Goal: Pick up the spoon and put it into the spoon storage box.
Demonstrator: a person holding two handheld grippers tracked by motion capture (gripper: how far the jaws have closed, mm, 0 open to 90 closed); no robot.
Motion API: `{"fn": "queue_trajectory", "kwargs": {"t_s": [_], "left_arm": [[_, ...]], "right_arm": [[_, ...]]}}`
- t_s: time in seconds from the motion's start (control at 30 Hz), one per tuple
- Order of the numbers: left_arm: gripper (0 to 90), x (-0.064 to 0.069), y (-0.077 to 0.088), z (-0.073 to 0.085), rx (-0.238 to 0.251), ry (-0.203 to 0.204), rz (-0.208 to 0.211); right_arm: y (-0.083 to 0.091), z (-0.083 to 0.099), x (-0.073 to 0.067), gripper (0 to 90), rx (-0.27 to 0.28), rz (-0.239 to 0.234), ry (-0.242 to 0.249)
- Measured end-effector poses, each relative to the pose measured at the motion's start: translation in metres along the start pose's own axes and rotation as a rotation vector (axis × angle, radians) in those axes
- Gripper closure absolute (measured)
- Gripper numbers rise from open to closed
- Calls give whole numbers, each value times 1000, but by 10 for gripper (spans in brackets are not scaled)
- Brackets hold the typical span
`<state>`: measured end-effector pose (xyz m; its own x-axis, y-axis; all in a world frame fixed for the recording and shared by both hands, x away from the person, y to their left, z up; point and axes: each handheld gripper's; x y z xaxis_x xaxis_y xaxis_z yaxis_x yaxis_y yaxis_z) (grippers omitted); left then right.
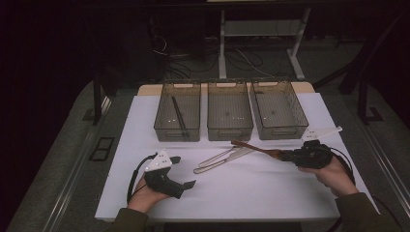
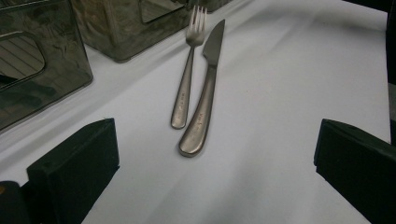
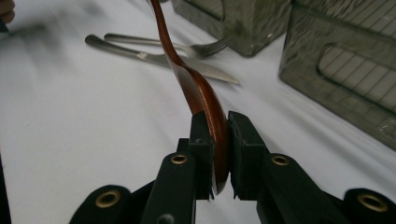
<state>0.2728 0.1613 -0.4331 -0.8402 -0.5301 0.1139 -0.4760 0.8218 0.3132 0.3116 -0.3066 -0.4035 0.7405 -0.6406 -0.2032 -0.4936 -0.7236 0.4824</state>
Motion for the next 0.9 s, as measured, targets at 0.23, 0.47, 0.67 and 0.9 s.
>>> {"fn": "queue_trajectory", "kwargs": {"t_s": [0.23,0.47,0.67,0.9], "left_arm": [[0,1,-1,0,5,2,1],[0,1,-1,0,3,1,0],[0,1,-1,0,3,1,0],[0,1,-1,0,5,2,0]], "right_arm": [[2,-11,1,795,40,46,-20],[-1,-23,2,795,57,87,-28],[-4,-33,5,795,75,130,-46],[-7,-43,6,796,93,178,-69]]}}
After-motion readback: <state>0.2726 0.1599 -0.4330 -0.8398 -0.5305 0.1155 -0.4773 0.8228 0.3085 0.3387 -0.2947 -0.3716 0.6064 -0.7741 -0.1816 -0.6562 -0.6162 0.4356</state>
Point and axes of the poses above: each handheld gripper's, and its own axes: y roughly backward along the jaws, z roughly out of its underside, x roughly to its right, and after that the axes turned 12 degrees about x, right-handed
